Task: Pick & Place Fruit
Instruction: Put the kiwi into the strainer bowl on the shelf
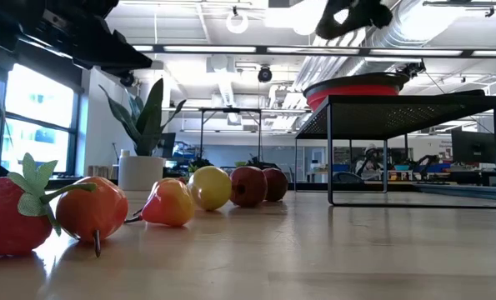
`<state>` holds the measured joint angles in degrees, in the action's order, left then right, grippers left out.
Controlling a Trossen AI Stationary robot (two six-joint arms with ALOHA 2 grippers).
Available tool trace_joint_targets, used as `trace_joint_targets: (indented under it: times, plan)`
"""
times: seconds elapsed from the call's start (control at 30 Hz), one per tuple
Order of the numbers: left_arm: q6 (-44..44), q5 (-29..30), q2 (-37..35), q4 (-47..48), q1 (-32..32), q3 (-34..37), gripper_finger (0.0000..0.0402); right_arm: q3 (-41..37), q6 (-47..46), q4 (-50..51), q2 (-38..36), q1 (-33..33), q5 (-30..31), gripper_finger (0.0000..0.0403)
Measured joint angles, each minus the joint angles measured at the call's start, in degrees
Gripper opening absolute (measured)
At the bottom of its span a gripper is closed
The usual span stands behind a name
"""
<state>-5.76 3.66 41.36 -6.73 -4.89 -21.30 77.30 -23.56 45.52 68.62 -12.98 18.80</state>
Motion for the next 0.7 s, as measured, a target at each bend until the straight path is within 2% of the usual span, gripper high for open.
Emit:
trace_joint_targets:
  times: [0.17, 0.3, 0.57, 0.7]
  plan:
    - [0.0, 4.5, 0.0, -1.1, 0.0, 0.0, 0.0037, 0.0, 1.5, 2.2, 1.8, -8.1, -4.0, 0.0225]
    - [0.0, 5.3, 0.0, -1.0, 0.0, 0.0, 0.0037, 0.0, 2.2, 3.8, 4.6, -12.7, -6.9, 0.0225]
    - [0.0, 5.5, 0.0, -0.9, 0.0, 0.0, 0.0037, -0.1, 5.7, 5.0, 10.9, -17.3, -10.5, 0.0225]
    - [0.0, 6.1, 0.0, -0.8, 0.0, 0.0, 0.0037, -0.1, 7.0, 5.6, 12.8, -18.9, -10.4, 0.0226]
